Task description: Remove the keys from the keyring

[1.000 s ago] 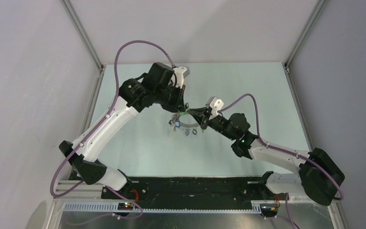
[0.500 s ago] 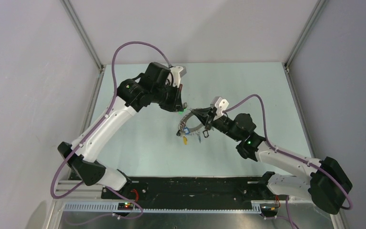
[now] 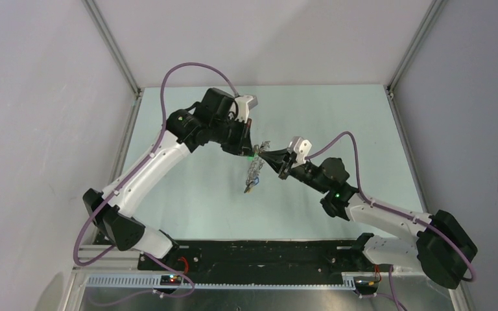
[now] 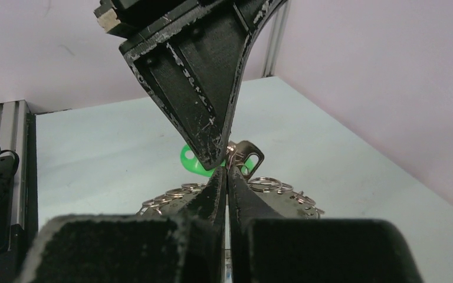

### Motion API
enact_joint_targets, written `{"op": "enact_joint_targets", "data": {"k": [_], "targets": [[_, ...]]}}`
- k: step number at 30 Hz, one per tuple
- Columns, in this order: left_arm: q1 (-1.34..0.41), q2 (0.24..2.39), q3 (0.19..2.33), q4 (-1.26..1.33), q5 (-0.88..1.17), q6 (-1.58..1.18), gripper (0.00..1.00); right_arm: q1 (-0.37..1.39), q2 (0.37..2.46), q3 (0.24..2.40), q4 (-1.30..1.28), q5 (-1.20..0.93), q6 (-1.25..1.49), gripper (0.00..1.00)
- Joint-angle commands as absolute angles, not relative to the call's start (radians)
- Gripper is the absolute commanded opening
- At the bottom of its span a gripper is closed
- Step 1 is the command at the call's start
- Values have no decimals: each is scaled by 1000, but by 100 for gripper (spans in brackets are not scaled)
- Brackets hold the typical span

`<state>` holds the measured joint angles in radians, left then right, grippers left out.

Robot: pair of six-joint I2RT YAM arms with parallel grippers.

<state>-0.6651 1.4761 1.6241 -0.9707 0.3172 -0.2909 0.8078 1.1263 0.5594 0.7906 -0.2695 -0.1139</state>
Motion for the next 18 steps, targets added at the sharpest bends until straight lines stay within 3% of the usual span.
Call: {"op": "enact_joint_targets", "data": {"k": [1, 6, 12, 18], "targets": [[-663, 1491, 1599, -941, 376, -270, 0, 814, 1137, 570, 1021, -328, -149, 0], [-663, 1487, 1581, -925, 386, -270, 0, 795, 1157, 550, 1082, -331, -104, 0], [-652, 1454, 1530, -908, 286, -263, 0, 656, 1170, 397, 1467, -310, 185, 0], [-632, 1432, 1467, -856, 106, -271, 0, 600, 1083, 337, 1413, -254, 233, 0]]}}
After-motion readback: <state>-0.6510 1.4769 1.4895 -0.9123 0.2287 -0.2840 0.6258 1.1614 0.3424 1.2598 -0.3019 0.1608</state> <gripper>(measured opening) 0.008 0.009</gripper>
